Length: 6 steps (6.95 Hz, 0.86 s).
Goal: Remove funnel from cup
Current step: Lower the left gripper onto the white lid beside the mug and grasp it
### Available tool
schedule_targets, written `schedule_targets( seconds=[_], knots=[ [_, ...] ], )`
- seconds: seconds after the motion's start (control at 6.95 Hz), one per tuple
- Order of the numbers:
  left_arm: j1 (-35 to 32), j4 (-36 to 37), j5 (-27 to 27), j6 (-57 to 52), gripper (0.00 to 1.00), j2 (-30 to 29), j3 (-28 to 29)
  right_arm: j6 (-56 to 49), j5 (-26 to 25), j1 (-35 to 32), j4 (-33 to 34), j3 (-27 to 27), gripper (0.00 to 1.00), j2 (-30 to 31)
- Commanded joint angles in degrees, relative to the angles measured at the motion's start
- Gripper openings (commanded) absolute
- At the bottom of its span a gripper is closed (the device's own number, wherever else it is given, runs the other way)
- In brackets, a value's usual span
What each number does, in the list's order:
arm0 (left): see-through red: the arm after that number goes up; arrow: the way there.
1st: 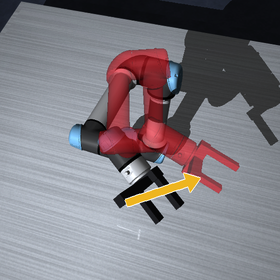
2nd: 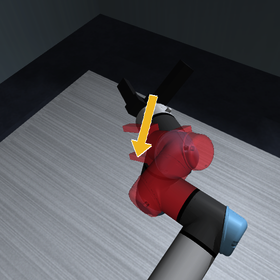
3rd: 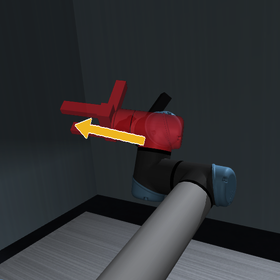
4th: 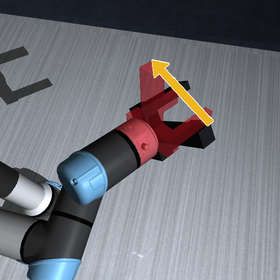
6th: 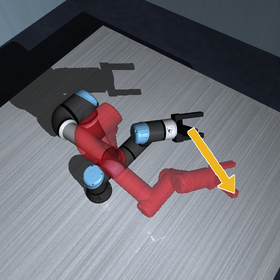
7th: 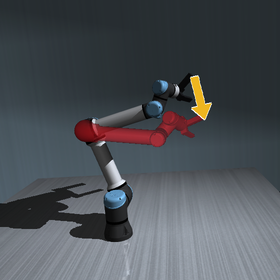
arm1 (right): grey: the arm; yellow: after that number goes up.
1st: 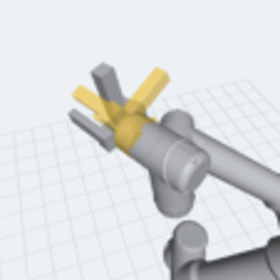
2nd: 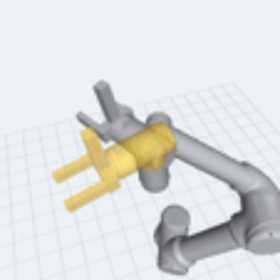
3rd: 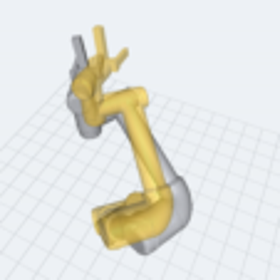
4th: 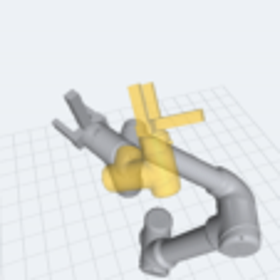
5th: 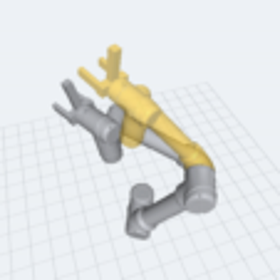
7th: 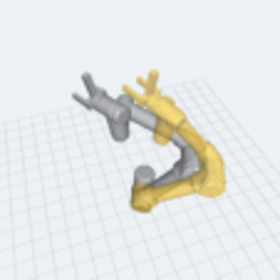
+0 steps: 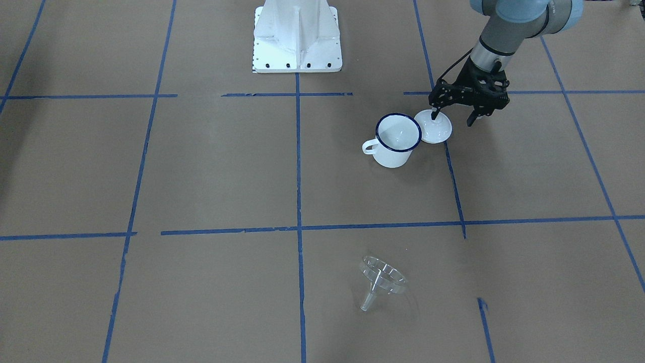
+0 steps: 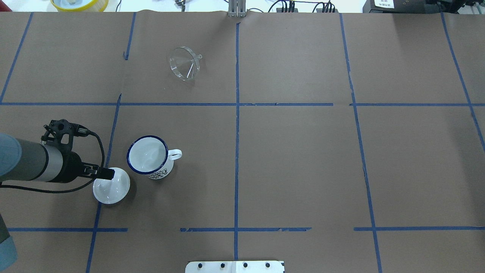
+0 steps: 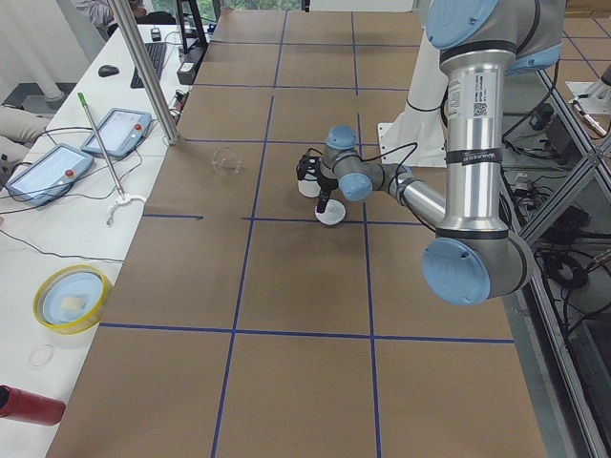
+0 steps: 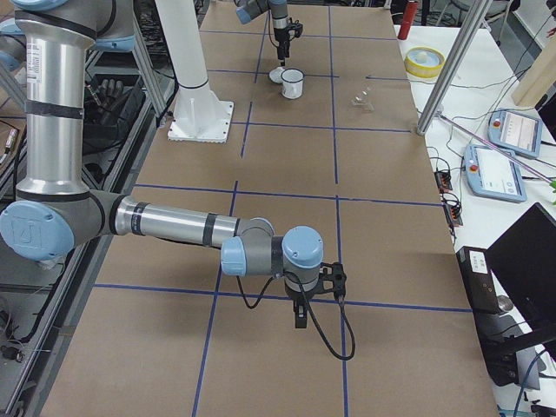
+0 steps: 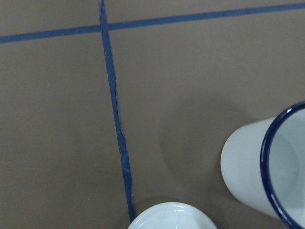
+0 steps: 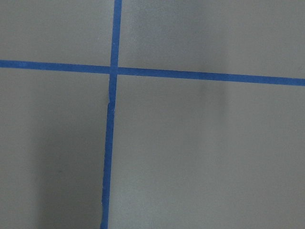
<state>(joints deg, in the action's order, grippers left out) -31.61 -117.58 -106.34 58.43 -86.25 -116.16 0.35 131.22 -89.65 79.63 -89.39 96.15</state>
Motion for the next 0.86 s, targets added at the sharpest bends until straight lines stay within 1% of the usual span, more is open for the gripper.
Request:
schedule_targets(
  seconds=[0.0,0.14,0.29,0.72],
  knots=[
    [2.3,0.0,0.3,0.5,0.87,0.2,0.4,0.0,0.0,0.0,0.0,0.0,1.0,0.0],
    [3.2,0.1,1.5,2.0,0.72,0.1,0.5,0.0,0.0,0.0,0.0,0.0,1.0,0.0],
    [3.6,0.1,1.7,2.4,0.66,0.1,0.5,0.0,0.0,0.0,0.0,0.0,1.0,0.0],
    [3.6,0.1,1.8,2.4,0.63,-0.1,1.2,0.0,0.0,0.0,0.0,0.0,1.0,0.0]
  ],
)
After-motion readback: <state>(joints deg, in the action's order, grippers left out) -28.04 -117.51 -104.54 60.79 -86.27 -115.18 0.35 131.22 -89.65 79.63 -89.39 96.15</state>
